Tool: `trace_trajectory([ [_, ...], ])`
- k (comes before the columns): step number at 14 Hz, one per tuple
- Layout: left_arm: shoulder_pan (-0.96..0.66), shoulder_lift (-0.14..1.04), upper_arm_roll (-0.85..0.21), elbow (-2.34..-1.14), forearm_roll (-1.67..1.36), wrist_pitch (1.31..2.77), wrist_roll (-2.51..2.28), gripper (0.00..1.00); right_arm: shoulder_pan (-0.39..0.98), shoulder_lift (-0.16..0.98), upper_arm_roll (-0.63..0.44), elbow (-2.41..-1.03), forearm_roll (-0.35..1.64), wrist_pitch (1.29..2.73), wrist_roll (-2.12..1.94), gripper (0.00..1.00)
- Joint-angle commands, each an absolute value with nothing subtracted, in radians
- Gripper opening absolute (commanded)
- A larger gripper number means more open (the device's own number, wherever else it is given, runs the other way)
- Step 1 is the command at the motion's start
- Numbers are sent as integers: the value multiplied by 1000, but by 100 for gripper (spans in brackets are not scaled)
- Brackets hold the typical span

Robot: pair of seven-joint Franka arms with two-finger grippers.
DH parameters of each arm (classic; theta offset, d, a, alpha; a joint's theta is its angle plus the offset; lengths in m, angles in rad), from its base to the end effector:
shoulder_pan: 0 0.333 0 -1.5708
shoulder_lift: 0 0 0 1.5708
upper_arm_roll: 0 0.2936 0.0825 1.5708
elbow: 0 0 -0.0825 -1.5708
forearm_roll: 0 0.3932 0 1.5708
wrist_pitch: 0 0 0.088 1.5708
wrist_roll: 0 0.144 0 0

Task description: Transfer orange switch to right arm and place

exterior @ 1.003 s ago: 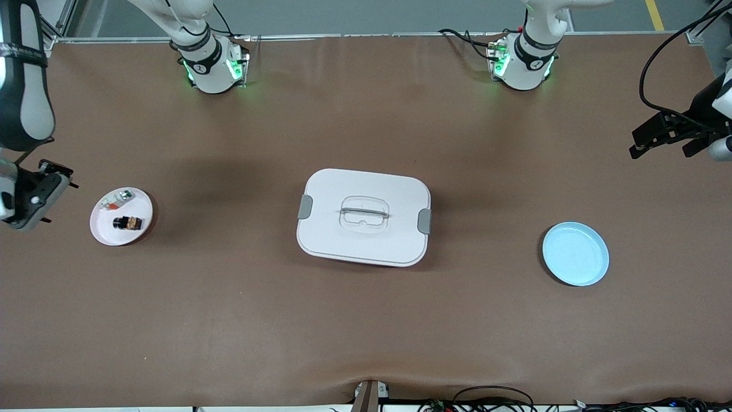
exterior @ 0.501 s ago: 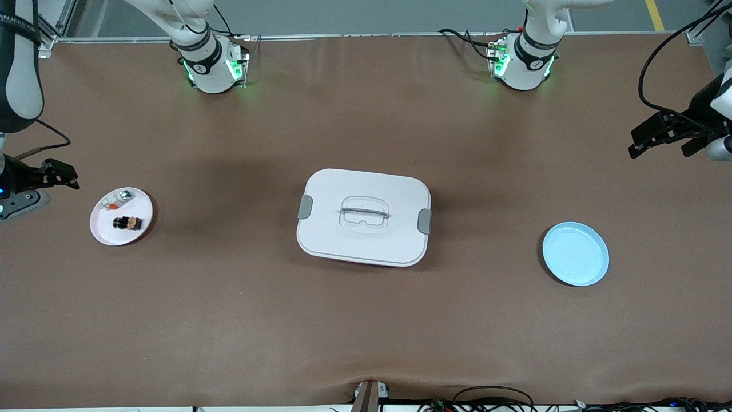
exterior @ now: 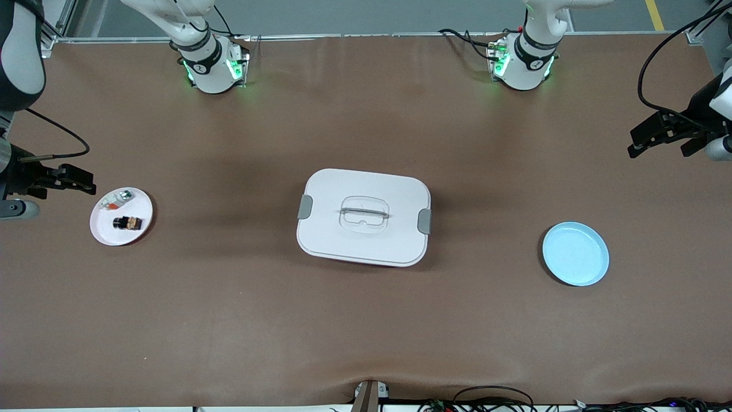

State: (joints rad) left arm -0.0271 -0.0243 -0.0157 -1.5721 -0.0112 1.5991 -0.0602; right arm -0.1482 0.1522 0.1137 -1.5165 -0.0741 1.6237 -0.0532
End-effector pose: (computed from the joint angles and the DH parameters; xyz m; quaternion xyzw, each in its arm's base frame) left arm 0.5612 -0.0257 0.5807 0.9996 0.0087 0.0253 0.0067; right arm 0.6059 -0.0350 0.5073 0.9993 0.0117 -0.0232 0.0273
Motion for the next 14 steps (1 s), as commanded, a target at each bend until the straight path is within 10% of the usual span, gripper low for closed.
trace_trajectory([
  [1, -31, -32, -26, -1563, 9, 1580, -63, 100, -135, 158, 107, -1448, -45, 1591, 63, 100],
  [14, -31, -37, -41, -1540, -1, 1565, -60, 100, -153, 106, 100, -1399, 28, 1404, 97, 100],
])
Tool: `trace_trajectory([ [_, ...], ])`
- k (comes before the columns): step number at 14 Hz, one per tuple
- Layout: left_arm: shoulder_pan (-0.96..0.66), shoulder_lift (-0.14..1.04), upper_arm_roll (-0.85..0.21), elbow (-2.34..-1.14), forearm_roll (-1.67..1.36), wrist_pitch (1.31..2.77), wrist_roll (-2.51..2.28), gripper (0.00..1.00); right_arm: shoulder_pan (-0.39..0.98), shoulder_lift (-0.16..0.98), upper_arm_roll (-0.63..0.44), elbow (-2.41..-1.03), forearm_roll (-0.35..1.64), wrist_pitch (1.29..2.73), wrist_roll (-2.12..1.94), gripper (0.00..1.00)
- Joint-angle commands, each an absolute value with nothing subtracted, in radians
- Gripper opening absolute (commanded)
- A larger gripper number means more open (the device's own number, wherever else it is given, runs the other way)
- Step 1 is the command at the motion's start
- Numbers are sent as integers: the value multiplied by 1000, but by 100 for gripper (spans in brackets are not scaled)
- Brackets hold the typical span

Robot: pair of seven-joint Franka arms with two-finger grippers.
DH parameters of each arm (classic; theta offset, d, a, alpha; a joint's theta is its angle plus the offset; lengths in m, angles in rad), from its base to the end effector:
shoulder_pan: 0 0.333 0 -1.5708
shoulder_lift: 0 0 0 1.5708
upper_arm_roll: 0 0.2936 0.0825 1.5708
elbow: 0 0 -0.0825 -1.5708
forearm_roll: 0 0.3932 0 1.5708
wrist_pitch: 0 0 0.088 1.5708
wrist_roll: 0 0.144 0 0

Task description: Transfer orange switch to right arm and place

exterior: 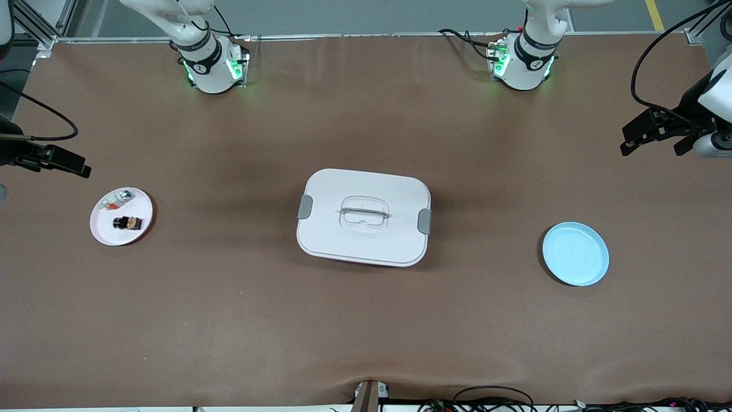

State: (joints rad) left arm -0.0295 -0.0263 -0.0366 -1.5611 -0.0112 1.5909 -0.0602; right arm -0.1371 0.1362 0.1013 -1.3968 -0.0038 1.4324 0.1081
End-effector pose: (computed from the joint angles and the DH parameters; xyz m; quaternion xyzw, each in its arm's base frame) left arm 0.5593 -0.0389 0.5864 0.9996 -0.0030 0.0277 0.0069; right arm 0.5838 -0.0251 0.5582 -0.9961 0.0721 0.0501 0.0032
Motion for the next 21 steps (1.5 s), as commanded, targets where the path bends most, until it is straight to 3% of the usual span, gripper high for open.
trace_trajectory([
  [1, -31, -37, -41, -1540, -3, 1565, -60, 100, -155, 101, 100, -1401, 28, 1388, 60, 100],
  [10, -31, -37, -57, -1540, -3, 1551, -61, 100, -146, 84, 101, -1402, 26, 1404, 2, 100],
  [13, -32, -37, -57, -1540, -3, 1552, -61, 100, -49, 83, 17, -1404, 26, 1414, 2, 100],
  [17, -31, -37, -57, -1540, -3, 1551, -61, 100, -26, 78, 2, -1407, 26, 1422, 2, 100],
  [21, -31, -37, -58, -1540, -3, 1551, -61, 100, -18, 25, -5, -1488, 26, 1466, 2, 100],
])
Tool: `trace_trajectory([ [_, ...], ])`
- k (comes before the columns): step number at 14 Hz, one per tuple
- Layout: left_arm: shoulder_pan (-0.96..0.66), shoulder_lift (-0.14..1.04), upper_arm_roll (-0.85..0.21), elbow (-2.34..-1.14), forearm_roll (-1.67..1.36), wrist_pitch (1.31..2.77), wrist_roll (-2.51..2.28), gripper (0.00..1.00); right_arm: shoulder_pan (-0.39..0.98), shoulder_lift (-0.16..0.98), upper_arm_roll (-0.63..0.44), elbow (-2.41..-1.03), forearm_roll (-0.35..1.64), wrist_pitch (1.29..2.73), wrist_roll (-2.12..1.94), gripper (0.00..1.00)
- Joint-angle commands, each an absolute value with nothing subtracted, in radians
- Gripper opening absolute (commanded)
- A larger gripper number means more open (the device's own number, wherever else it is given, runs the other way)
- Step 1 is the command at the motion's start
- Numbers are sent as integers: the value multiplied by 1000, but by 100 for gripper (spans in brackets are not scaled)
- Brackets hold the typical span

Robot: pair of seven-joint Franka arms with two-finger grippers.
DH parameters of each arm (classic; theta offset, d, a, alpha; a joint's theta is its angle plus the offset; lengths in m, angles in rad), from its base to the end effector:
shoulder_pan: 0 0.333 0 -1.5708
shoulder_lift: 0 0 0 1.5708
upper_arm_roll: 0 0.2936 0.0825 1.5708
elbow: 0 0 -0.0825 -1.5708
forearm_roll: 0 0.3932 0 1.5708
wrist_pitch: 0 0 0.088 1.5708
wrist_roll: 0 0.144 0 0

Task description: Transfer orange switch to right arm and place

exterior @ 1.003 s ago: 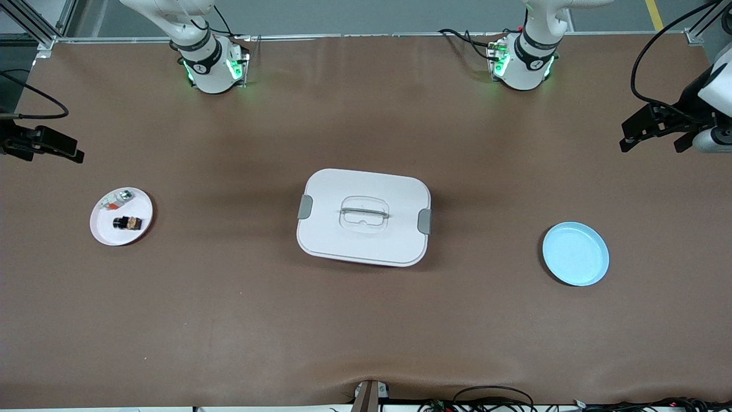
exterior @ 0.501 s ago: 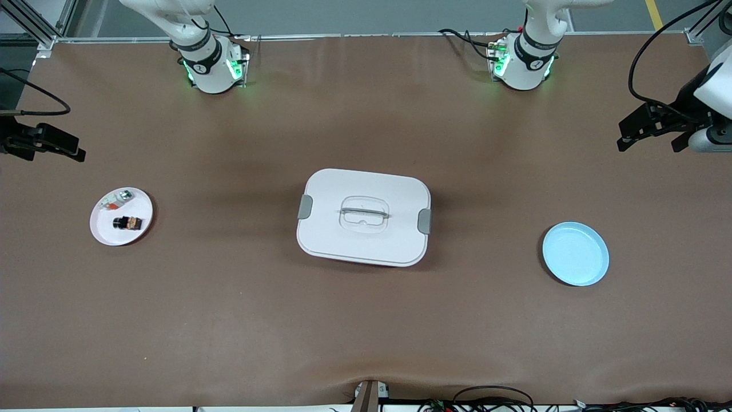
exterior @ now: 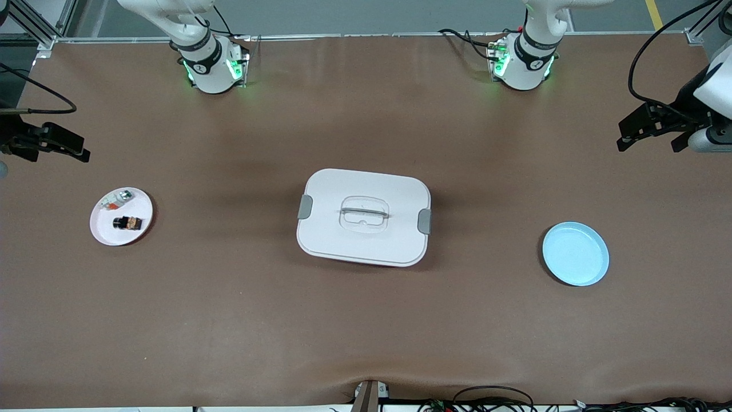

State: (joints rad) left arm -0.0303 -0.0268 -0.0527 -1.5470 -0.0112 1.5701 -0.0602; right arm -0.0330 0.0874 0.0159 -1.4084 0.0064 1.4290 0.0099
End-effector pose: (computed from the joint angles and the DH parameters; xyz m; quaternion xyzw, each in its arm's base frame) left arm 0.5561 -0.0482 0.5915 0.9996 -0.0115 0.0245 0.0067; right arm 0.5718 -0.0092 0.5805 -0.9993 0.0132 0.0334 0.0040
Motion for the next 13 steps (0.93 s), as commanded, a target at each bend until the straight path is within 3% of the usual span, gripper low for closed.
trace_trajectory([
  [1, -31, -37, -58, -1540, -3, 1551, -60, 100, -23, -7, -6, -1534, 26, 1492, 2, 100],
  [13, -31, -38, -58, -1540, -5, 1543, -58, 100, -17, -74, 0, -1585, 40, 1531, 6, 100],
])
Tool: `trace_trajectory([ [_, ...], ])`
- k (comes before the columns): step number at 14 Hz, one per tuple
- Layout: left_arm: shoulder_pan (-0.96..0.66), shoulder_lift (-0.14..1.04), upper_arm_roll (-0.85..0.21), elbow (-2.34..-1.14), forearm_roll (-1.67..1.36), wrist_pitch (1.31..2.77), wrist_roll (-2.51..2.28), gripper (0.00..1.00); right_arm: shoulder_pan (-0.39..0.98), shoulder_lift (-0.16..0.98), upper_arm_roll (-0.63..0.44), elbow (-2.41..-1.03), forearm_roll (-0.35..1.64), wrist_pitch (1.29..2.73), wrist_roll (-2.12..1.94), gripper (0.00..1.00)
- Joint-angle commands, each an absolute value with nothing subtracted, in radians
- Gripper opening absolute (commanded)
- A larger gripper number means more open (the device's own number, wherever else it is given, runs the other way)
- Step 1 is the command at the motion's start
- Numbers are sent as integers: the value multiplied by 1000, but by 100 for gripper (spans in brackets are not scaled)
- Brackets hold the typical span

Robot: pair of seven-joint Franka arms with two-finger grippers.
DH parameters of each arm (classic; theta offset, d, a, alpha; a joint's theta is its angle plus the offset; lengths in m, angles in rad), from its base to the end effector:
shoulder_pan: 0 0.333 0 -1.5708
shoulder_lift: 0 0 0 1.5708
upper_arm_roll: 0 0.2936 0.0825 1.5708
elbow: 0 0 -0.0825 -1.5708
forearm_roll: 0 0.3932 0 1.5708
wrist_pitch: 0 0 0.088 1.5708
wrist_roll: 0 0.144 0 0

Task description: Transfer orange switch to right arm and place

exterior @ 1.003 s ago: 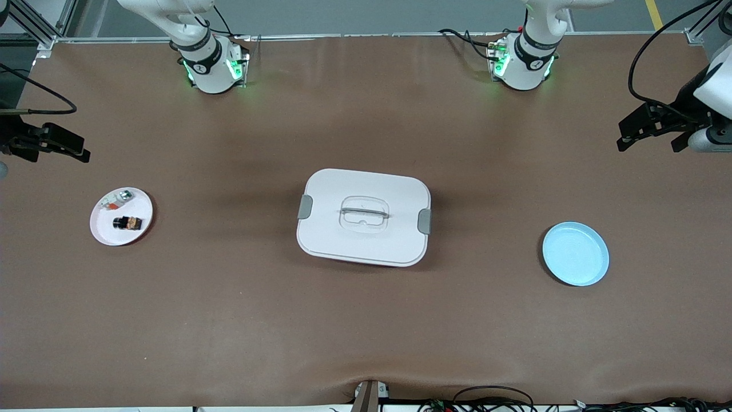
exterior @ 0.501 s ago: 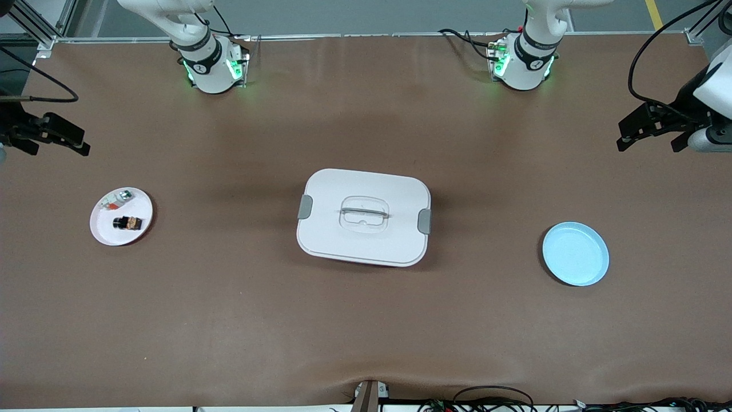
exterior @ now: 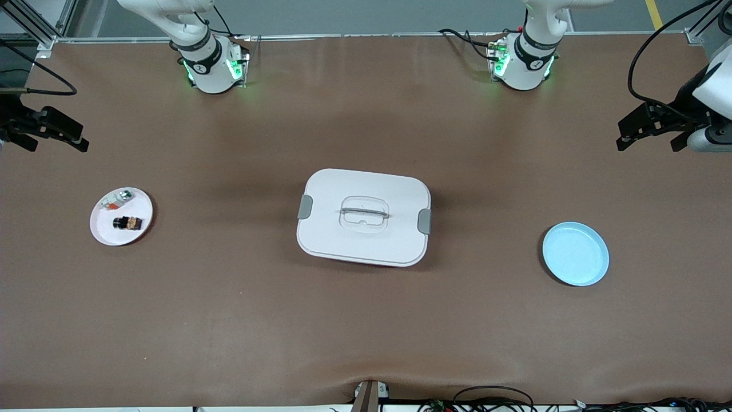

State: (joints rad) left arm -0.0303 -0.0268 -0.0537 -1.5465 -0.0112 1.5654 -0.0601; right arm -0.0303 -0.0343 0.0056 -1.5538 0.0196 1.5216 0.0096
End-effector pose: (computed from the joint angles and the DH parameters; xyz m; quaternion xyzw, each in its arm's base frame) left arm 0.5554 -0.0488 0.5913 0.9997 -0.0121 0.0224 0.0065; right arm 0.5490 -0.0106 0.5880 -0.9998 0.0167 -0.0011 0.0097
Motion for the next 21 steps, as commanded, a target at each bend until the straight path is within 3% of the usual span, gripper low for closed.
trace_trajectory([
  [1, -31, -38, -58, -1540, -5, 1543, -58, 100, -12, -75, 5, -1585, 40, 1531, 17, 100],
  [12, -26, -38, -57, -1539, -6, 1543, -60, 100, -8, -98, -2, -1623, 38, 1532, 17, 100],
  [17, -23, -38, -55, -1539, -6, 1543, -57, 100, -8, -181, -5, -1747, 38, 1595, 17, 100],
  [21, -23, -37, -55, -1540, -6, 1543, -54, 100, -8, -176, -5, -1733, 37, 1586, 14, 100],
])
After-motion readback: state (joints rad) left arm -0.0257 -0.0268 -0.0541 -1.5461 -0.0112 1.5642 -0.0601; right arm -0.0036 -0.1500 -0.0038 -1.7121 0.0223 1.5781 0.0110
